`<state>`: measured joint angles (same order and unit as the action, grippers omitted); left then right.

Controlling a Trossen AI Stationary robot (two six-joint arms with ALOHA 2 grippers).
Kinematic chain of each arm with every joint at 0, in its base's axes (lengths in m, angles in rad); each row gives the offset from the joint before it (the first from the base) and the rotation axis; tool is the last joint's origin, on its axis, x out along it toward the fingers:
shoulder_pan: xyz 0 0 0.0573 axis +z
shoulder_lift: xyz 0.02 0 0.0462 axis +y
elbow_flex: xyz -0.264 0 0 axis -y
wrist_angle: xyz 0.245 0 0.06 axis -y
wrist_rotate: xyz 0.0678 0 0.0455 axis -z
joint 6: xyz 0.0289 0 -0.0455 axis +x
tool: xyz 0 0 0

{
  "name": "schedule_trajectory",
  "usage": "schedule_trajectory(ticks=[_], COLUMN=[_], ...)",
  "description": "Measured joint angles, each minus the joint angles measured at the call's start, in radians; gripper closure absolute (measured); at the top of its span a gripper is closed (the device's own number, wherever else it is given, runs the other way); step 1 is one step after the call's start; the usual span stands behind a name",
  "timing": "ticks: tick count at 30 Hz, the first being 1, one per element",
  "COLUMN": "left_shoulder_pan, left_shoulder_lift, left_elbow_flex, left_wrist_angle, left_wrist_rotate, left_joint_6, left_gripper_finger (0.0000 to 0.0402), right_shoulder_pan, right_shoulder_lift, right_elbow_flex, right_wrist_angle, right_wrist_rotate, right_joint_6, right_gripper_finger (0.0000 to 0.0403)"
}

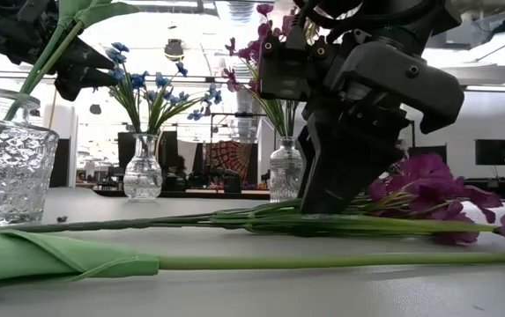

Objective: Sort flowers into vase by color
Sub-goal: Put the violet flower into the top right transparent vase

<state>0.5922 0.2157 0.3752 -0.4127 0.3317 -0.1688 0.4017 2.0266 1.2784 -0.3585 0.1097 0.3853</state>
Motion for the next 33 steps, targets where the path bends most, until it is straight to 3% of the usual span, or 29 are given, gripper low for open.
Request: schedule_trajectory(ticks=[8,13,21,33], left_shoulder_pan=[0.000,0.000,0.000,0.000], left_shoulder_lift=[0.000,0.000,0.000,0.000], left_elbow_flex=[0.000,0.000,0.000,0.000], left_wrist_angle=[0.000,0.001,0.006,0.102], left_wrist_rotate=[-0.003,-0.003,-0.003,0.017], left_joint_6=[0.000,-0.002,-0.006,-0.141], left_gripper_finger=[0.0209,0.0209,0.0209,0.0209], right_shoulder_pan=[-0.021,-0.039,-0.062,-0.093], right_shoulder_lift=[0.006,0.006,0.005,0.004], right_elbow_flex=[0.081,0.144,0.238,0.433], right_wrist_angle=[-0.144,-0.234,-0.363,-0.579], right_wrist_rotate=[-0.016,-0.018,-0.011,0.011], right_joint_6=[-0.001,-0.027,-0.057,-0.133], right_gripper_finger=[0.0321,0.0353,0.0350,0.0349])
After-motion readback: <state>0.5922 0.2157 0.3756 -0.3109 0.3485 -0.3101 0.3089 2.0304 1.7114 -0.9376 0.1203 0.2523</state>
